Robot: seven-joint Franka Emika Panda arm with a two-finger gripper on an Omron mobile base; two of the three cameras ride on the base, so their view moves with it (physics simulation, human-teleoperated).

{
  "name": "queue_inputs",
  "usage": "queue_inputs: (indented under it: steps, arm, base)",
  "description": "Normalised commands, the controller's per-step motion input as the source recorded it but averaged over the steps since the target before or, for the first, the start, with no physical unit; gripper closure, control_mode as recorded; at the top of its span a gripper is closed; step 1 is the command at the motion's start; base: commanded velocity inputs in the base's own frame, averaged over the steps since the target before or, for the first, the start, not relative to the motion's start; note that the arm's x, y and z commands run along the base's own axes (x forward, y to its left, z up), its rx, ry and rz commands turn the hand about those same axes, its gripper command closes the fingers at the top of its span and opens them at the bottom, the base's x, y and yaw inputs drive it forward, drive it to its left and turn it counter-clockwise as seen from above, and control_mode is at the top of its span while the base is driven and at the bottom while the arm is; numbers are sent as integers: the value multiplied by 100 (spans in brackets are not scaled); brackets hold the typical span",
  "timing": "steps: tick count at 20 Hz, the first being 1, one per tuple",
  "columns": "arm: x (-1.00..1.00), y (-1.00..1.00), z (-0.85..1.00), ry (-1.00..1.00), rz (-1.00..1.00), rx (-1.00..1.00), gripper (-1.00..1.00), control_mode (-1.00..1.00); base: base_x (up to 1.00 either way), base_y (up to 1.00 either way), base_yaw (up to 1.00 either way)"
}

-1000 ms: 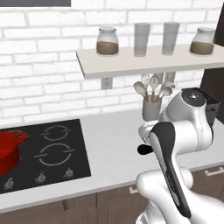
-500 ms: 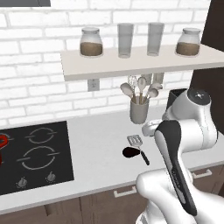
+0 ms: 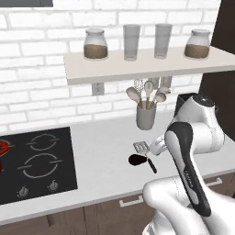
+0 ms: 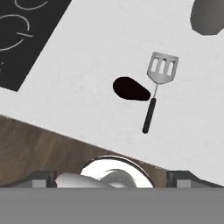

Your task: Put the avocado and cucumber in the pot. Retrieve the spatula and lightly stir the vegetables in the pot.

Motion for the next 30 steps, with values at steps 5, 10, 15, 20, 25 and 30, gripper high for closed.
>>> queue_inputs:
  steps: [5, 10, 15, 20, 25, 30]
  arm:
    - [23, 14, -34, 12, 22, -9, -100, -100]
    - [24, 0, -36, 1, 0, -12, -100, -100]
    - [53, 5, -49, 0, 4, -2, -100, -100]
    - [56, 1, -36, 8, 8, -5, -100, -100]
    - [41, 3, -40, 9, 11, -16, -100, -100]
    - [18, 11, -21, 5, 17, -1, -100, -100]
  base:
    - [0, 0, 0]
    - [0, 0, 0]
    - [0, 0, 0]
    - [0, 0, 0]
    - [0, 0, 0]
    - [0, 0, 0]
